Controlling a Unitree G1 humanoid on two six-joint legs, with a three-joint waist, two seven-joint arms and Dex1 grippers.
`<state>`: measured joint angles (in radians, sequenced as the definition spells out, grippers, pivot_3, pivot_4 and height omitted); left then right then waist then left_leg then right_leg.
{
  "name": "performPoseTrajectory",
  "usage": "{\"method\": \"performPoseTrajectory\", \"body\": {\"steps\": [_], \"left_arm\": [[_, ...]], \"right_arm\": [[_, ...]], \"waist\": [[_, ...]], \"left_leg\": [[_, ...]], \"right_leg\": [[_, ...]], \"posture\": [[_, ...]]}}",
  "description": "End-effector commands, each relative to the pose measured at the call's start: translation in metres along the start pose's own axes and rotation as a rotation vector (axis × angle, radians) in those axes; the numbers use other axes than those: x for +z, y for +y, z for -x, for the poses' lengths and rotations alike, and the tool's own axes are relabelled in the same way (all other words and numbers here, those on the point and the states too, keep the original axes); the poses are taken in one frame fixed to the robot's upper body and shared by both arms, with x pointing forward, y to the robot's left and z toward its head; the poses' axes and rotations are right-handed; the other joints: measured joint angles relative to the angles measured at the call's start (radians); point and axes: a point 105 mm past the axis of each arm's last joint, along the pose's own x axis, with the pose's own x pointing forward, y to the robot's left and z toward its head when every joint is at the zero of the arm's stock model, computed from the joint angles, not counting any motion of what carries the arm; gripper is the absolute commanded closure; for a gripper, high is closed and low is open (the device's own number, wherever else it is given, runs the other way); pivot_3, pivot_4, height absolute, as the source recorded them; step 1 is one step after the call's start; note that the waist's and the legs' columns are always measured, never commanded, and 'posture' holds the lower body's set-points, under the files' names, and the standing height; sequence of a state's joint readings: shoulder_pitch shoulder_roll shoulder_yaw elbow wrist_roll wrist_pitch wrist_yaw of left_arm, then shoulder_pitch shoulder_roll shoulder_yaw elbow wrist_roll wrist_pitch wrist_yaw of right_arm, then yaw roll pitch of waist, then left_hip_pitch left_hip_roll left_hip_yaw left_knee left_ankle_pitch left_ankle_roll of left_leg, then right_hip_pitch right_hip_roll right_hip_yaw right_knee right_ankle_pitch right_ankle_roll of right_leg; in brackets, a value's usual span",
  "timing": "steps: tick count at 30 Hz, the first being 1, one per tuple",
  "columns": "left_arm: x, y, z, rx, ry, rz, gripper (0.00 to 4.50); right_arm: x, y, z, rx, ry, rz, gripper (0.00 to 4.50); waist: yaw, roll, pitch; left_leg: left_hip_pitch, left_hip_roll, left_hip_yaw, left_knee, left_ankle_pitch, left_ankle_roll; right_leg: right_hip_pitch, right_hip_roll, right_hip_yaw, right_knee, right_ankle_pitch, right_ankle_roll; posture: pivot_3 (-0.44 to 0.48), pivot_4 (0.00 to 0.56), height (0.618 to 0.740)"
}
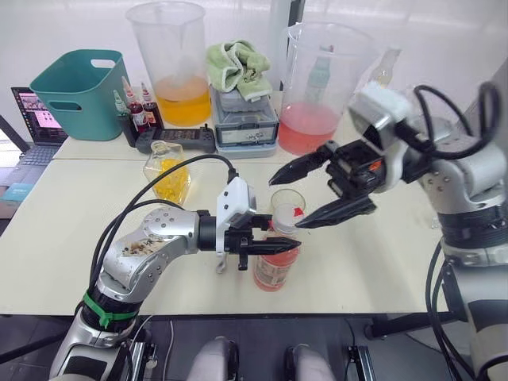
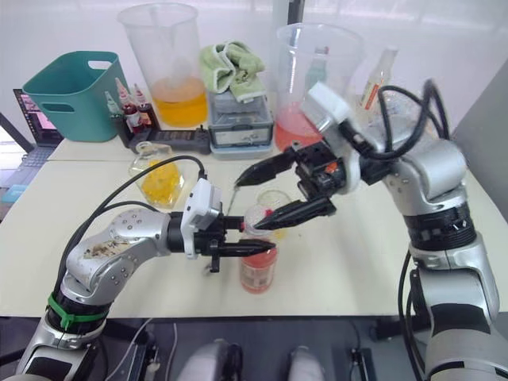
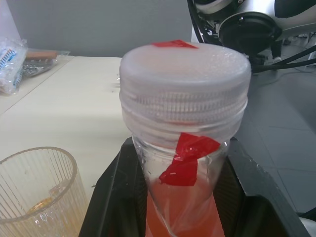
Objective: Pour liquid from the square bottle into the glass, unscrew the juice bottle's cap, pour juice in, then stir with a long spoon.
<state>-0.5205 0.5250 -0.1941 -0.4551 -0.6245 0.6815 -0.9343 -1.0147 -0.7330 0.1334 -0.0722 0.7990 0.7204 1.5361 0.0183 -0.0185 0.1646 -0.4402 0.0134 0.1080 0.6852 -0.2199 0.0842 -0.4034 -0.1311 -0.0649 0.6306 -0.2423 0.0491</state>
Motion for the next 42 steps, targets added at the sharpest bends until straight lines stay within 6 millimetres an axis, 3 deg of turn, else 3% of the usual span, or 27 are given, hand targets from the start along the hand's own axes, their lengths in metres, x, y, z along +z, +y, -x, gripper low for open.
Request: {"method": "performPoseTrajectory", "body": {"steps": [1, 7, 15, 22, 24, 31, 42], "left_arm": [[0.0, -0.006, -0.004, -0.04, 0.016, -0.001, 3.19], [-0.004, -0.008, -0.007, -0.093, 0.015, 0.018, 3.19], [-0.007, -0.01, -0.009, -0.133, 0.013, 0.022, 3.19], [-0.009, -0.009, -0.009, -0.145, 0.014, 0.018, 3.19], [-0.009, -0.009, -0.009, -0.146, 0.015, 0.018, 3.19], [-0.01, -0.008, -0.007, -0.131, 0.019, 0.019, 3.19], [-0.012, -0.008, 0.0, -0.081, 0.053, 0.014, 3.19]], "right_arm": [[0.016, 0.006, 0.008, -0.109, -0.009, 0.089, 0.04], [0.003, 0.016, 0.011, -0.339, 0.085, 0.058, 0.04], [-0.023, 0.021, 0.002, -0.623, 0.048, -0.059, 0.04], [-0.036, 0.023, 0.003, -0.709, 0.061, -0.105, 0.04], [-0.037, 0.023, 0.002, -0.71, 0.063, -0.109, 0.56], [-0.037, 0.024, -0.004, -0.629, 0.043, -0.113, 2.81], [-0.044, 0.02, -0.019, -0.034, 0.053, 0.053, 2.84]], "waist": [[0.0, 0.0, 0.0], [0.004, 0.0, 0.0], [0.008, 0.0, 0.0], [0.008, 0.0, 0.0], [0.008, 0.0, 0.0], [0.007, 0.0, 0.0], [-0.006, 0.0, 0.0]], "left_leg": [[0.0, 0.0, 0.0, 0.0, 0.0, 0.0], [0.0, 0.0, 0.0, -0.001, 0.0, 0.0], [0.0, 0.0, 0.0, -0.002, 0.0, 0.0], [0.0, 0.0, 0.001, -0.002, 0.0, 0.0], [0.0, 0.0, 0.001, -0.002, 0.0, 0.0], [0.0, 0.0, 0.001, -0.002, -0.002, 0.005], [0.001, 0.0, 0.001, -0.001, -0.004, 0.007]], "right_leg": [[0.0, 0.0, 0.0, 0.0, 0.0, 0.0], [-0.001, -0.002, 0.0, 0.0, 0.0, 0.0], [0.0, -0.004, 0.0, -0.001, 0.0, 0.0], [0.0, -0.002, 0.0, -0.001, 0.0, 0.0], [0.0, -0.002, 0.0, -0.001, 0.0, 0.0], [0.0, -0.001, 0.001, -0.001, 0.0, 0.0], [0.001, 0.001, 0.001, -0.001, 0.0, 0.0]], "posture": [[0.0, 0.15, 0.739], [0.0, 0.15, 0.739], [0.0, 0.15, 0.739], [0.0, 0.15, 0.739], [0.0, 0.15, 0.739], [0.0, 0.15, 0.739], [0.0, 0.15, 0.739]]}}
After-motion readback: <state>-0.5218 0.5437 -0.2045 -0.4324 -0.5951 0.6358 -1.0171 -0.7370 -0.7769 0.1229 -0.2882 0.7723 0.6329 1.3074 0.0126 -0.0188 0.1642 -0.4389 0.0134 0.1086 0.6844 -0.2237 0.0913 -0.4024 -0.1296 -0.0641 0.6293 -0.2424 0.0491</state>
